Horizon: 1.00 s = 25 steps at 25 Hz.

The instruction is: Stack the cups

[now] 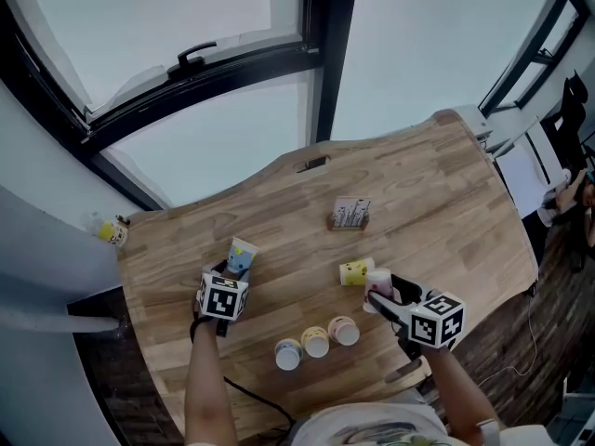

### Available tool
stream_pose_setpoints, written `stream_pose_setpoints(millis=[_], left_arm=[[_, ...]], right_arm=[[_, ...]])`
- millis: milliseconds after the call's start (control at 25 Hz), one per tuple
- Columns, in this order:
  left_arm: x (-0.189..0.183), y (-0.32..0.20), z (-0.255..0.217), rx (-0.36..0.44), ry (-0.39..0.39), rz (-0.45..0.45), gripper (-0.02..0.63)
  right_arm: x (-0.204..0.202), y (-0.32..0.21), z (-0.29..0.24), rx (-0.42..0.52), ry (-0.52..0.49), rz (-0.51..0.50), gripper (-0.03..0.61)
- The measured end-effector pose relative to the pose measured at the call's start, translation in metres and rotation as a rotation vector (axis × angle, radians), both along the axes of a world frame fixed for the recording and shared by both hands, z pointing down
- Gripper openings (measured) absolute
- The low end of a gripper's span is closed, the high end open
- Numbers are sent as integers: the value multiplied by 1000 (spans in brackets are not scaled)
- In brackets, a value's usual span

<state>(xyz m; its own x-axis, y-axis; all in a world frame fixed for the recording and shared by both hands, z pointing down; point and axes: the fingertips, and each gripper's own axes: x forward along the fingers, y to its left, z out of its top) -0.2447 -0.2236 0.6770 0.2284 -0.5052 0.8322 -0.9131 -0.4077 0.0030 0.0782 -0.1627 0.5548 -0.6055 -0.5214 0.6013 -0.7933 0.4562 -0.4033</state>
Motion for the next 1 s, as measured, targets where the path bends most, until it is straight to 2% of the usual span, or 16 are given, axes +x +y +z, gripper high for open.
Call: stream_pose_setpoints(millis=[560,840,1000], left_arm=[[10,22,-34,3,15,2,249],[12,49,-58,31,4,2,249],[9,67,-68,40,-16,2,249]], right_arm=[[-6,12,-15,46,-37,-19,273],[-13,28,-22,66,-65,-62,272],[-25,36,-30,107,-91,-114,272]])
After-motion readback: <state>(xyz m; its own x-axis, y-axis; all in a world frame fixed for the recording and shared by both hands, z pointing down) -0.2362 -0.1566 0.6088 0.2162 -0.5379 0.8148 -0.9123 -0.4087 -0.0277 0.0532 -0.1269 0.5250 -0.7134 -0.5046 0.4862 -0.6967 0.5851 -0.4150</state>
